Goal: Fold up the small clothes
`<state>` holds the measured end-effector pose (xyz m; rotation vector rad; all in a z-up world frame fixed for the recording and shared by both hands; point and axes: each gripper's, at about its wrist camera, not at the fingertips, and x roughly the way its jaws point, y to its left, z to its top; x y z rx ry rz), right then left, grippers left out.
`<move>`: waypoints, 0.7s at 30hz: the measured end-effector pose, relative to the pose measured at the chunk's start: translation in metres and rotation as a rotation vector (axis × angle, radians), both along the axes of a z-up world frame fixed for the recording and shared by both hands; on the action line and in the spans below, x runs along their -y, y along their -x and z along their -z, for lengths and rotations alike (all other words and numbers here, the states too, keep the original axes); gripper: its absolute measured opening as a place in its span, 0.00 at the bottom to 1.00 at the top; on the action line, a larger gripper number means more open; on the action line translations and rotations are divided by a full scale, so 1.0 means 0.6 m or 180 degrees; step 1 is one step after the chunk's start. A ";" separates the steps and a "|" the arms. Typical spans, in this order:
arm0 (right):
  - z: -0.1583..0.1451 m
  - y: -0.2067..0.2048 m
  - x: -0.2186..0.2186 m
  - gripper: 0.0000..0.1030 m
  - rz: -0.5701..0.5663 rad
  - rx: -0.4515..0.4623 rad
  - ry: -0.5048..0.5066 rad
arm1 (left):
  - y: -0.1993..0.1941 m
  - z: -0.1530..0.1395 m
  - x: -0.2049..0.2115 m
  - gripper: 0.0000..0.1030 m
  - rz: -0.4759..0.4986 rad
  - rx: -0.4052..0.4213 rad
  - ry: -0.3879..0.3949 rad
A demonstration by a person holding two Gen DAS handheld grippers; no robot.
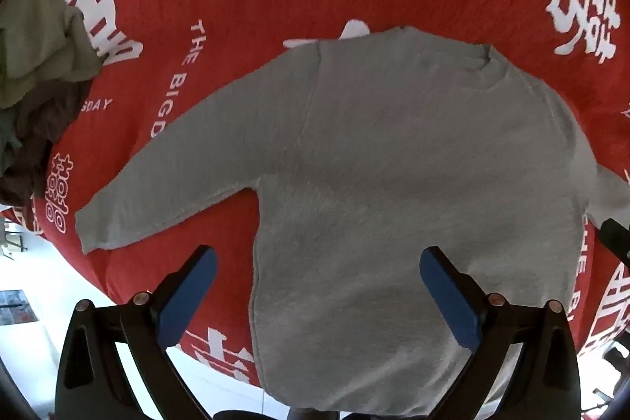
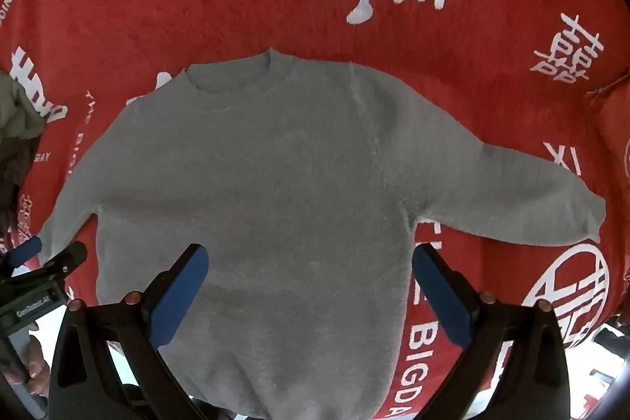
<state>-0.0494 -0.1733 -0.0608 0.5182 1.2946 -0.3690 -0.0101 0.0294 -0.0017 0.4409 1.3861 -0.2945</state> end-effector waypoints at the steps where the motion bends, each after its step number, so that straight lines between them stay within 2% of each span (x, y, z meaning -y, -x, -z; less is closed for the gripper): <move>1: 0.003 0.000 -0.002 1.00 -0.0002 -0.0011 -0.0003 | 0.000 0.003 0.000 1.00 -0.0001 -0.0013 -0.0008; 9: 0.017 -0.003 -0.005 1.00 0.0046 -0.0060 -0.0021 | 0.006 0.013 0.008 1.00 0.0037 -0.0061 -0.0053; 21: 0.031 0.005 0.000 1.00 0.0064 0.0038 -0.0008 | -0.003 0.025 0.012 1.00 0.0014 -0.0121 -0.0070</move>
